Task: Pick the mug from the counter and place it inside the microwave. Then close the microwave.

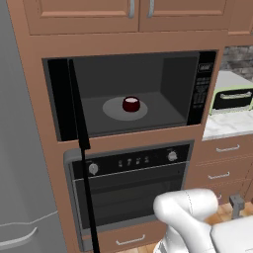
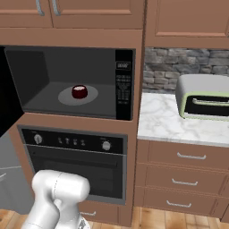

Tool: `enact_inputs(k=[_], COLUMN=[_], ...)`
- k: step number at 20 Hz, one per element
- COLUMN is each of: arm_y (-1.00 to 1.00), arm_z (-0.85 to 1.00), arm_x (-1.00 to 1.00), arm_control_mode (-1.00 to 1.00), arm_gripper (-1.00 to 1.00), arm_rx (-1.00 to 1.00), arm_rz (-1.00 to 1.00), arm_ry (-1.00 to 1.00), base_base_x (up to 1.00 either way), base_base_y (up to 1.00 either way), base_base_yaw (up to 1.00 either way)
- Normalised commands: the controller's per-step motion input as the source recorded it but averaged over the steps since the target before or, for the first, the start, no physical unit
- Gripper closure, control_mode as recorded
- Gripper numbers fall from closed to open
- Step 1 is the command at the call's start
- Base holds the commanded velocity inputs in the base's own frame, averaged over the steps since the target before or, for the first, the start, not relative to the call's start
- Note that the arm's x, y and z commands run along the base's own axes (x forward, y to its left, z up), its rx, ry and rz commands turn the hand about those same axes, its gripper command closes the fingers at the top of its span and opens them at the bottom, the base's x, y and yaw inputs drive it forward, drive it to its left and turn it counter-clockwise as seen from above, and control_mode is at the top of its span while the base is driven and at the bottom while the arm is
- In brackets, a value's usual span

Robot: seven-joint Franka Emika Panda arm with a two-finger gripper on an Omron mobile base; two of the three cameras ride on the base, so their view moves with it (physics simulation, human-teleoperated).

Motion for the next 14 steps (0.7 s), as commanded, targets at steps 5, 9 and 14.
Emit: enact_inputs(k=[5,9,14], arm_y=[0.16,0.31,0.34], arm_z=[0.0,0.0,0.0], arm_x=[0.0,-0.09,-0.19], arm_control_mode=[-1.0,-1.0,-1.0], arm_gripper=[-1.0,-1.0,-1.0], arm_rx=[0.0,0.0,0.0], arm_rz=[-0.2,-0.2,-0.19], arm_ry=[0.0,0.0,0.0], base_base_x=[0.0,0.0,0.0], base_base_y=[0.0,0.0,0.0], base_base_yaw=[0.0,0.0,0.0])
